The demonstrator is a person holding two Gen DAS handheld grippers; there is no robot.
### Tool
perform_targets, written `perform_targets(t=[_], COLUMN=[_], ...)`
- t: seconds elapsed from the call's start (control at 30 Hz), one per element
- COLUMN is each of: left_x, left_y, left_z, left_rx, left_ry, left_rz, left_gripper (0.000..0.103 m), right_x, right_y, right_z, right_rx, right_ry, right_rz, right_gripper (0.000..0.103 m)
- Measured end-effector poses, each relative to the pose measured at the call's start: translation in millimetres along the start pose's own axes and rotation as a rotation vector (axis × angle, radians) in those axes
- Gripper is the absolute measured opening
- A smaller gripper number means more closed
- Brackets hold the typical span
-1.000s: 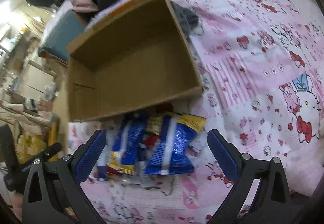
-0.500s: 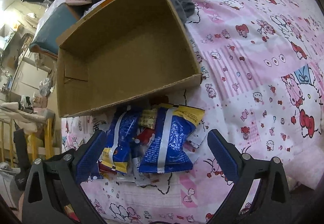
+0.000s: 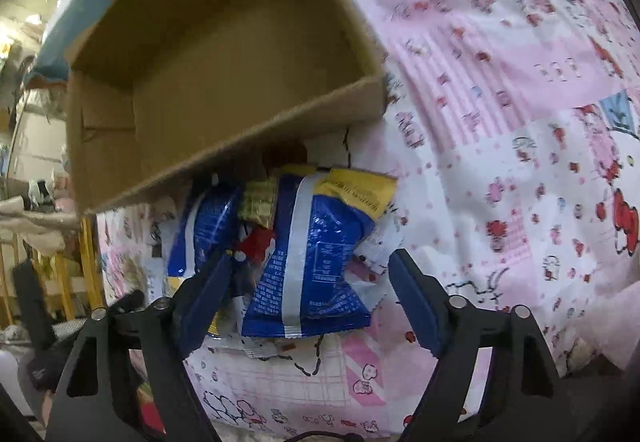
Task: Organize snacks
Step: 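Grasp the yellow bar with the left tool while the right tool grasps a blue chip bag, then lower both held snacks into the box and open both tools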
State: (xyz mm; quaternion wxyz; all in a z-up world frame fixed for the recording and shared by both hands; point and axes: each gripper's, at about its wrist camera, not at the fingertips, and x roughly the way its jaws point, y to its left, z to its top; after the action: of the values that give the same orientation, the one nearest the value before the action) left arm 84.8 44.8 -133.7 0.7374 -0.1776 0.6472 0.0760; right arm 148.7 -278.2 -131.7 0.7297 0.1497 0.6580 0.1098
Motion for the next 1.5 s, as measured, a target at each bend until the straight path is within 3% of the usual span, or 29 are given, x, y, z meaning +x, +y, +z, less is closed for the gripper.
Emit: perform_targets(t=[0.1, 0.17, 0.2, 0.27, 0.53, 0.73, 0.9, 1.13, 1.5], left_x=[-9, -14, -15, -19, -43, -46, -69, -117, -118], left_y=[-3, -2, -1, 1, 9, -1, -1, -31, -86], left_z=[1, 4, 5, 6, 9, -8, 0, 18, 68], left_rx=[0.010, -0.001, -0.007, -0.007, -0.005, 0.020, 0.044, 0.131, 0.209], left_ry=[-0.023, -0.029, -0.030, -0.043, -0.114, -0.166, -0.265, -0.376, -0.373], left_rz=[0.006, 0.010, 0.009, 0.017, 0.035, 0.039, 0.020, -0.063, -0.106], left_gripper=[0.022, 0.022, 0.022, 0.022, 0.022, 0.022, 0.022, 0.022, 0.022], right_x=[13, 21, 23, 19, -15, -38, -69, -108, -97], right_y=[6, 8, 9, 9, -10, -20, -12, 6, 27], right_z=[0, -2, -3, -5, -26, -44, -50, -26, 37], right_rx=[-0.037, -0.067, -0.075, -0.091, -0.040, -0.044, -0.092, -0.120, -0.118], right_ry=[0.023, 0.050, 0.056, 0.040, -0.012, -0.051, -0.178, -0.320, -0.354], right_rz=[-0.051, -0.067, -0.057, -0.062, 0.070, 0.138, 0.190, 0.273, 0.259], right_gripper=[0.078, 0.063, 0.049, 0.044, 0.041, 0.040, 0.040, 0.040, 0.040])
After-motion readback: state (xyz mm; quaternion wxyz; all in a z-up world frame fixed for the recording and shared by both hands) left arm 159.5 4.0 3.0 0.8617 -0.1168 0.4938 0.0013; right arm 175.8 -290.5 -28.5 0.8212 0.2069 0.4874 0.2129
